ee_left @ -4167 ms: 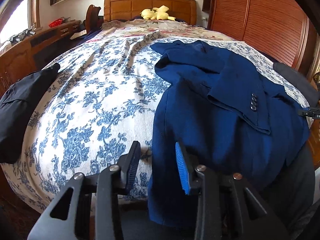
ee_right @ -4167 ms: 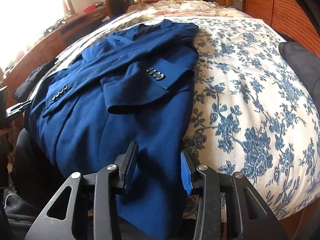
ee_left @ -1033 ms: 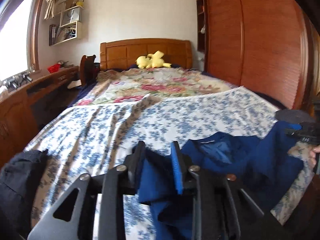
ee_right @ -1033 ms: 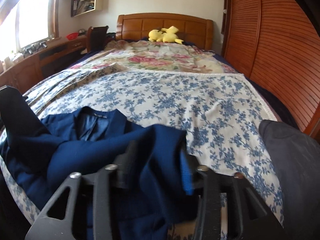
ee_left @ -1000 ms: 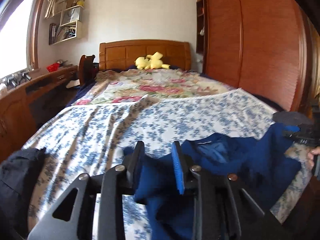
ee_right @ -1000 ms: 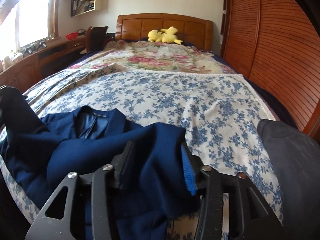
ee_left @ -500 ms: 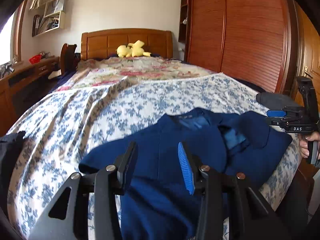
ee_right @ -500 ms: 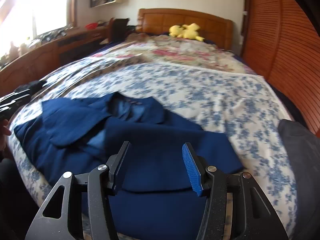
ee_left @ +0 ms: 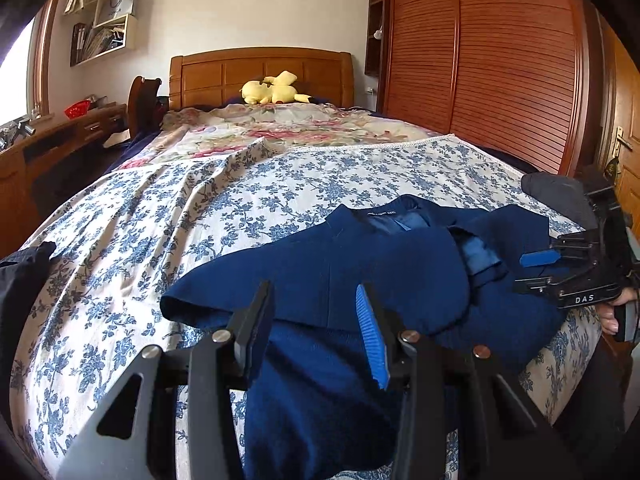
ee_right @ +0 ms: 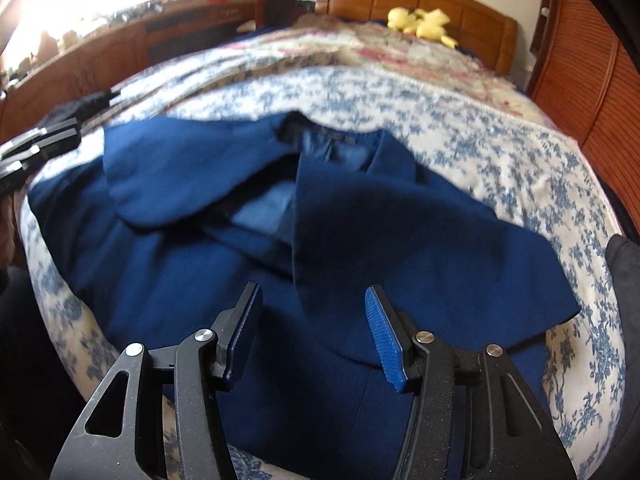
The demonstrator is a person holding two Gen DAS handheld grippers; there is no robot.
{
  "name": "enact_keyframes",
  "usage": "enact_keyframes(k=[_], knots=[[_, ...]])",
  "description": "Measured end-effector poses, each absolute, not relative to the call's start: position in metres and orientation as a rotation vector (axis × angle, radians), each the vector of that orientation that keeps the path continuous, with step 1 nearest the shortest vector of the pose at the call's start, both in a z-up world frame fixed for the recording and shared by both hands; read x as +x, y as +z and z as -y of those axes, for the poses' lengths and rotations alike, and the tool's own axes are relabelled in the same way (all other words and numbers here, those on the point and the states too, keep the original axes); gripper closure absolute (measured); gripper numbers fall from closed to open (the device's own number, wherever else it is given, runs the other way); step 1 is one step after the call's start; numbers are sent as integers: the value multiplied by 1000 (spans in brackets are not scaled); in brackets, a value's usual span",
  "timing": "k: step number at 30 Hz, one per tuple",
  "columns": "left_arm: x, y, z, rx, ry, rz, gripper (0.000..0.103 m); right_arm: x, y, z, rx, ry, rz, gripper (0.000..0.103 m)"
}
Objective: Fold large clothes
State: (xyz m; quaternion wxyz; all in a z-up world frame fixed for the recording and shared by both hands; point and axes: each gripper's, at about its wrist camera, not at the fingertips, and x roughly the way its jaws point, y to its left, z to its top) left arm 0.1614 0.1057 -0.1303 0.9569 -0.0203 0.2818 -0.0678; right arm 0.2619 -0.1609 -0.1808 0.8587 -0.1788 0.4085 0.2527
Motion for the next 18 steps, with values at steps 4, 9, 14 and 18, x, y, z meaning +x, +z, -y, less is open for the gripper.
enact_keyframes(k=[4, 9, 14, 18], knots=[[159, -127, -109, -59, -139, -556, 63, 266, -182, 167, -404, 508, -869, 48], [157, -125, -115, -82, -126, -541, 63, 278, -180, 168, -435, 551, -939, 103], [156, -124, -117, -87, -121, -536, 63, 303, -144, 167, -501, 511, -890, 103], [156, -124, -116, -84, -122, -533, 63, 333, -111, 155, -565, 438, -791, 103]])
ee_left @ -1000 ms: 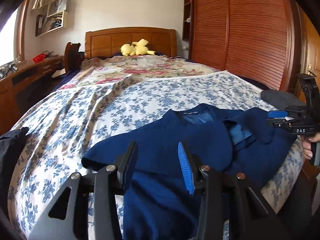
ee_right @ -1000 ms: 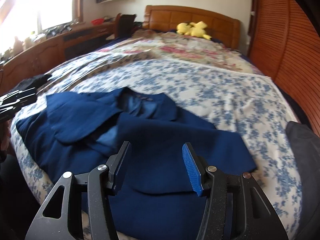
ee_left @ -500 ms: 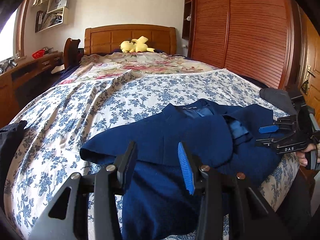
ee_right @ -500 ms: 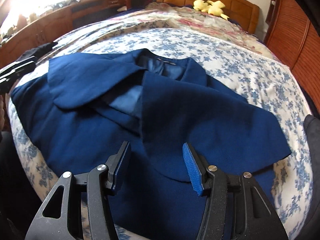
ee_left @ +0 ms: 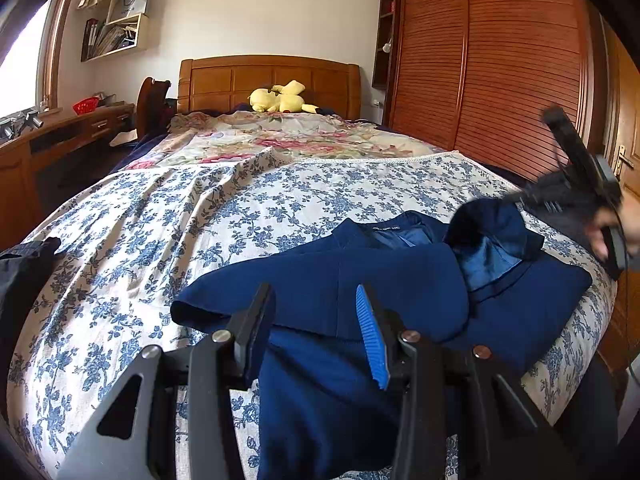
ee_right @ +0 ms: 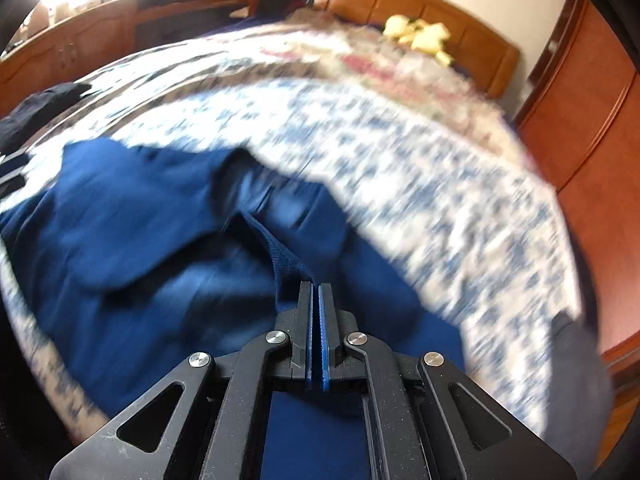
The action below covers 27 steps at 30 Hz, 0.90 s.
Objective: Fold large clothes
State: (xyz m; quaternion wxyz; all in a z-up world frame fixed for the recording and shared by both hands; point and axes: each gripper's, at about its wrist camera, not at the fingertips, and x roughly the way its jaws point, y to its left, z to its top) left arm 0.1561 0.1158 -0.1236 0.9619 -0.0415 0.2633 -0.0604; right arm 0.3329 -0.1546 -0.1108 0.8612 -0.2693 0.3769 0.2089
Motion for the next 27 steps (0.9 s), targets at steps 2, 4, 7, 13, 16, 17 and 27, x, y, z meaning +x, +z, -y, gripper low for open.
enact_keyframes(k=[2, 4, 7, 13, 16, 17, 27], knots=[[156, -124, -115, -82, -124, -533, 63, 347, -101, 147, -594, 413, -750, 103], [156, -125, -116, -81, -124, -534, 63, 361, -96, 137, -613, 391, -727, 103], [156, -125, -118, -83, -120, -538, 63, 380, -95, 121, -640, 357, -694, 103], [156, -126, -127, -93, -109, -539, 63, 390, -84, 110, -475, 396, -659, 57], [156, -127, -131, -99, -104, -539, 63, 381, -75, 102, -425, 429, -603, 46], [156, -128, -133, -102, -101, -541, 63, 377, -75, 96, -432, 442, -598, 46], [155, -127, -141, -114, -90, -538, 63, 329, -105, 65, -472, 597, -683, 46]])
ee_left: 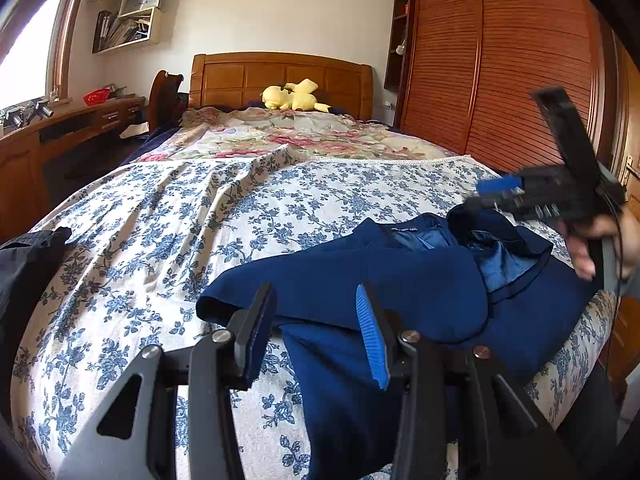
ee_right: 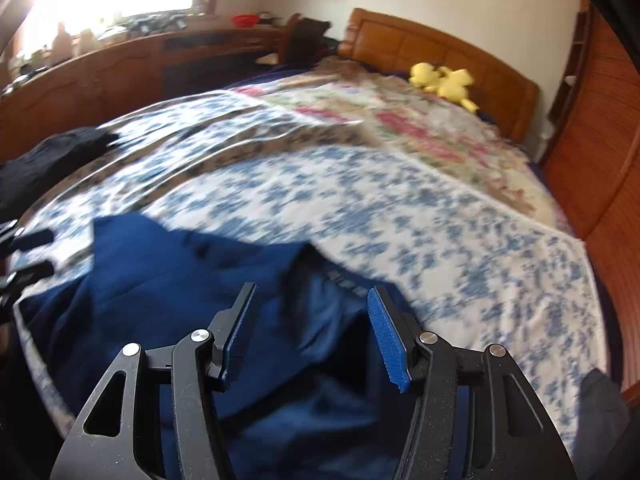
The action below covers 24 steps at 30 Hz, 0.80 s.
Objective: Fold large clothes
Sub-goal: 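Grasp the folded jacket edge with the right tool and tuck it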
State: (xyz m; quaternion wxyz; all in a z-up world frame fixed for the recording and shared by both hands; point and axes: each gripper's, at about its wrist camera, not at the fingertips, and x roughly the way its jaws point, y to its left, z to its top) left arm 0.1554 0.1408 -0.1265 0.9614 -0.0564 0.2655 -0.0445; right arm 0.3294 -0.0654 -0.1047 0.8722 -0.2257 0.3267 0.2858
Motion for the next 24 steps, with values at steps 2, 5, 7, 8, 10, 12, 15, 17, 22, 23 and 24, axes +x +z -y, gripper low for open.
enact_keyframes(k=[2, 5, 7, 8, 10, 12, 15, 17, 22, 23, 24], knots=[[155, -126, -143, -115, -86, -536, 63, 316, -115, 62, -460, 653, -712, 46], [155, -126, -148, -123, -76, -535, 63, 296, -134, 54, -460, 733, -754, 46], [154, -126, -152, -133, -66, -533, 63, 282, -148, 47, -478, 786, -781, 46], [153, -126, -154, -137, -62, -533, 63, 275, -154, 43, -490, 811, -789, 46], [152, -127, -157, -143, -57, -534, 63, 264, -165, 35, -514, 853, -804, 45], [151, -129, -158, -142, -54, -537, 63, 258, -174, 30, -531, 878, -822, 45], [151, -130, -159, -141, -52, -542, 63, 250, -193, 21, -601, 892, -877, 45], [151, -131, -160, -142, -53, -541, 63, 251, -198, 19, -632, 877, -877, 45], [151, -130, -158, -140, -60, -539, 63, 269, -202, 17, -684, 822, -871, 94], [150, -129, -156, -138, -62, -538, 63, 272, -200, 15, -708, 807, -860, 98], [150, -129, -156, -137, -64, -538, 63, 276, -198, 14, -720, 803, -850, 99]])
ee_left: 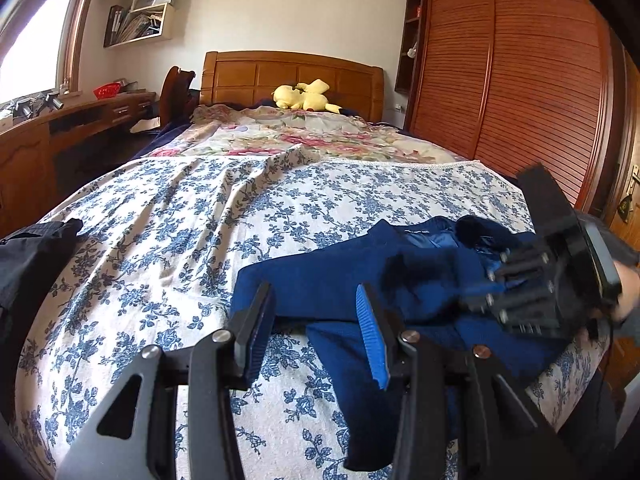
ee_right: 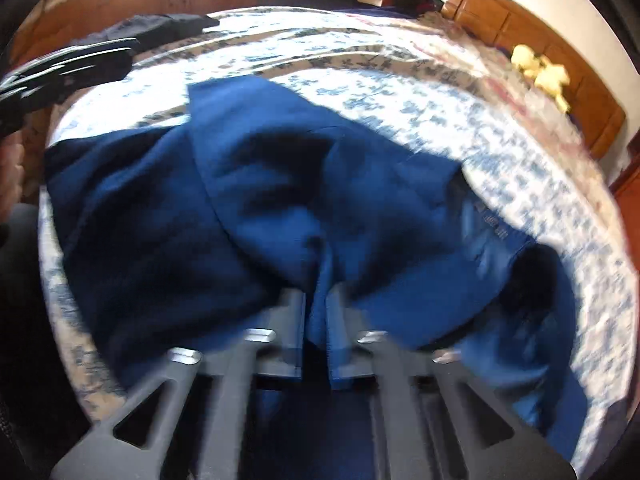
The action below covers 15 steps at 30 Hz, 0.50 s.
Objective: Fold large clothes
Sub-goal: 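Grasp the folded jacket edge with the right tool and tuck it, then open the right tool and release the jacket edge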
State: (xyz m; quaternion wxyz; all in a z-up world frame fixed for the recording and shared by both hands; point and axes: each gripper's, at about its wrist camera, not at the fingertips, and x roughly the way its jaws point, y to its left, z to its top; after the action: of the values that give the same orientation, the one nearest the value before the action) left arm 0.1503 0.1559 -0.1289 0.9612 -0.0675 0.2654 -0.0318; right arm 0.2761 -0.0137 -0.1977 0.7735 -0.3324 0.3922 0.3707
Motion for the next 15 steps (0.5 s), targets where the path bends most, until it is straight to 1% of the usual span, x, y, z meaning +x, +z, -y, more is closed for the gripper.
enact_keyframes(k=[7, 12, 14, 15], knots=[[151, -128, -152, -130, -79, -535, 63, 351, -157, 8, -736, 607, -701, 100], [153, -127, -148, -127, -97, -532, 63, 398, -136, 1, -697, 481, -641, 99], [154, -127, -145, -121, -104, -534, 63, 413, -129, -1, -667, 466, -647, 85], [155, -128, -143, -118, -107, -536, 63, 417, -127, -1, -664, 441, -642, 75]])
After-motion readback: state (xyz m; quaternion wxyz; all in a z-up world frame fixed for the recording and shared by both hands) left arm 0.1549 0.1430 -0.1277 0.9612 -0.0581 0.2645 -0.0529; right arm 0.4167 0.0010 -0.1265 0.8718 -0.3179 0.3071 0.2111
